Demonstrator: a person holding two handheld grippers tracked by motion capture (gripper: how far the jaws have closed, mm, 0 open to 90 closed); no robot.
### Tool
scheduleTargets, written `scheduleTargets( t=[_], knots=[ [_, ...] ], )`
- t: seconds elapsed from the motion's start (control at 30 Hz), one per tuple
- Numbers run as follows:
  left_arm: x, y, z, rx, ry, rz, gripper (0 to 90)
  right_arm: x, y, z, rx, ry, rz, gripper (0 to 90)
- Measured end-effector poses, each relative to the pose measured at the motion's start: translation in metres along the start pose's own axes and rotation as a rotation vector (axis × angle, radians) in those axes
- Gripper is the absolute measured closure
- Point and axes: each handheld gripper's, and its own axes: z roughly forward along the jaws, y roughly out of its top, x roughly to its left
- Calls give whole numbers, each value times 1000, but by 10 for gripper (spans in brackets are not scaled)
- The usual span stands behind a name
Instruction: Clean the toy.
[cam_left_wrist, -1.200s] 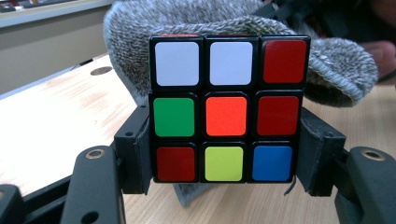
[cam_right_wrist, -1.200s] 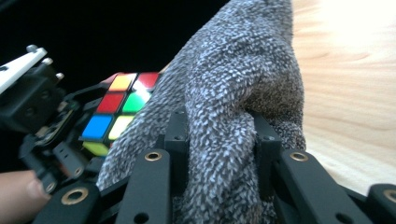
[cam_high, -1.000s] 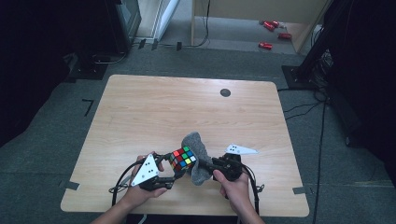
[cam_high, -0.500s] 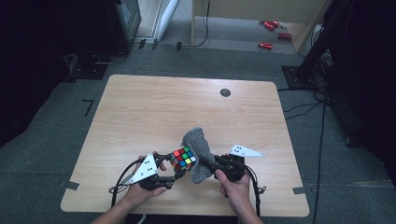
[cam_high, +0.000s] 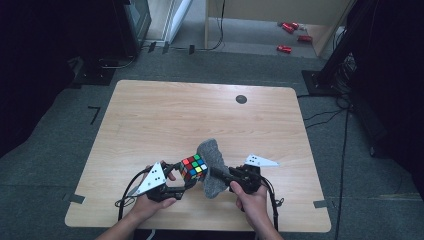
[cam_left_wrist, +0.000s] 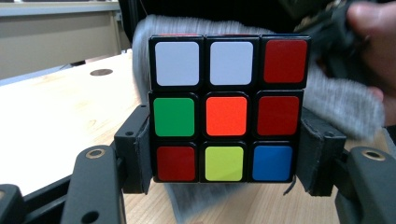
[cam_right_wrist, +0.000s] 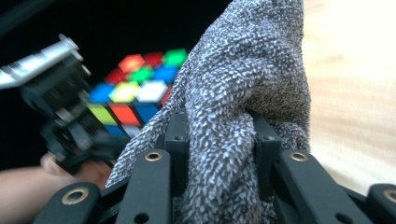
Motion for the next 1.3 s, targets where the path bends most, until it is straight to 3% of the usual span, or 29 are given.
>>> scheduleTargets(
  t=[0.1, 0.33, 0.4, 0.53, 0.63, 0.87, 0.97, 1.07, 1.2, 1.3],
  knots=[
    [0, 0, 1, -3, -14, -7, 348, 4, 0, -1, -15, 20, -20, 678],
    [4, 0, -2, -6, 4, -18, 348, -1, -9, 13, 90, 39, -2, 676],
    [5, 0, -2, -6, 8, -25, 348, -2, -11, 14, 103, 8, -20, 675],
    [5, -1, -1, 0, 6, -25, 348, -3, -6, 5, 21, 9, -9, 676],
    [4, -1, 0, 0, -1, -28, 348, -1, -3, 0, -21, 46, -12, 675],
    [7, 0, -4, -4, 6, -36, 348, -2, -10, 12, 68, 69, -10, 673],
    [9, -1, -4, -3, 13, -43, 348, -1, -10, 16, 137, 43, -60, 671],
    [10, -1, -2, -3, 14, -48, 348, -2, -6, 10, 106, 31, -66, 672],
    [9, -2, -1, 5, 8, -46, 348, -3, 2, -5, -30, 46, -40, 672],
    [8, -2, -1, 2, -2, -52, 348, -1, 2, -5, -25, 73, -56, 670]
  ],
)
